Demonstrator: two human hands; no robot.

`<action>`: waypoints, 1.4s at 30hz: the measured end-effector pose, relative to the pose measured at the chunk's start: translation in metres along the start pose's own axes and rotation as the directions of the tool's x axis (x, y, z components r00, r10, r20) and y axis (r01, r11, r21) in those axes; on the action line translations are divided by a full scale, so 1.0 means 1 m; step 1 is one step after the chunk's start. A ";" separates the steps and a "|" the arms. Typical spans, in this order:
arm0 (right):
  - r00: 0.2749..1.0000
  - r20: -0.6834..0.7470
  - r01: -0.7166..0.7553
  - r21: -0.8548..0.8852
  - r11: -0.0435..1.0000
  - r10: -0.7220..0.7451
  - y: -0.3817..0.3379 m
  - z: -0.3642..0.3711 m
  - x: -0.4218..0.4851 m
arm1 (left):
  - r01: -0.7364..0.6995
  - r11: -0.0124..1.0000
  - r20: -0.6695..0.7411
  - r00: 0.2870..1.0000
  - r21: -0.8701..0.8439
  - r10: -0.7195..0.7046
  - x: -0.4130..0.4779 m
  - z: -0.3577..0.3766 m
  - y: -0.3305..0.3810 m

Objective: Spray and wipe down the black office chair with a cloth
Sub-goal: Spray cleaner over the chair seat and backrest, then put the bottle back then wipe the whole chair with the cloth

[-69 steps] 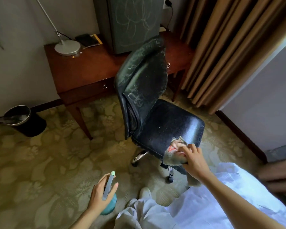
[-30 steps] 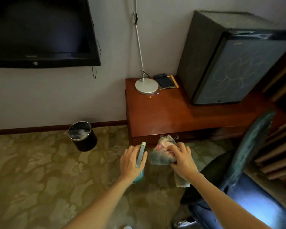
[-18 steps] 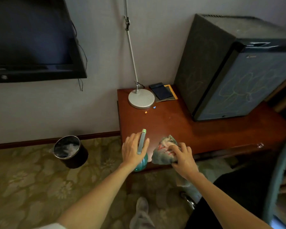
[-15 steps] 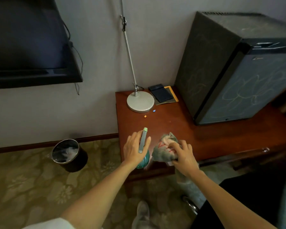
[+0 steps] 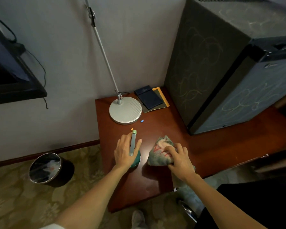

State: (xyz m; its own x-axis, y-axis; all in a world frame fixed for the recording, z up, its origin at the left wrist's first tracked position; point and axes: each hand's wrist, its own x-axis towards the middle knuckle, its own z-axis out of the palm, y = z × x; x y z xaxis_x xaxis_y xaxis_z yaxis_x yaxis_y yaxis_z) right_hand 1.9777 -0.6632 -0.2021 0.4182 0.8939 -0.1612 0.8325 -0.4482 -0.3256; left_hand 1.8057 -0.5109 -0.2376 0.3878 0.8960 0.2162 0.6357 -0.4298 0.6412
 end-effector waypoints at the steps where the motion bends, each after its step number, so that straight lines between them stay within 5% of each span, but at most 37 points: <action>1: 1.000 0.006 -0.006 -0.003 1.000 0.006 0.002 0.001 0.001 | -0.002 1.000 -0.005 1.000 -0.001 0.002 0.000 0.002 -0.004; 16: 0.996 -0.054 -0.070 -0.001 0.998 0.069 -0.030 0.005 -0.039 | -0.017 0.997 0.272 0.962 0.076 -0.004 -0.030 -0.036 -0.025; 26: 0.982 -0.131 -0.135 0.027 0.990 0.137 -0.081 0.038 -0.149 | -0.221 0.975 0.354 0.912 -0.002 0.207 -0.139 -0.087 -0.069; 30: 0.974 -0.102 -0.199 0.052 0.979 0.204 -0.095 0.053 -0.205 | -0.408 0.904 0.468 0.780 -0.125 0.416 -0.181 -0.098 -0.053; 36: 0.957 -0.106 -0.264 0.066 0.962 0.270 -0.099 0.065 -0.283 | -0.719 0.665 0.620 0.431 -0.204 0.656 -0.238 -0.092 0.004; 42: 0.933 -0.157 -0.304 0.136 0.943 0.324 -0.063 0.077 -0.361 | -0.775 0.570 0.585 0.337 -0.274 0.738 -0.305 -0.067 0.045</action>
State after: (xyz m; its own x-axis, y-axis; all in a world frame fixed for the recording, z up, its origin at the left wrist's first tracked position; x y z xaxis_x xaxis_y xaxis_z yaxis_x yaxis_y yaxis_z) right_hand 1.7467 -0.9578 -0.1950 0.7169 0.6885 -0.1096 0.6080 -0.6944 -0.3849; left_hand 1.6717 -0.7964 -0.2253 0.9900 -0.0805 0.1157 -0.1206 -0.9088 0.3994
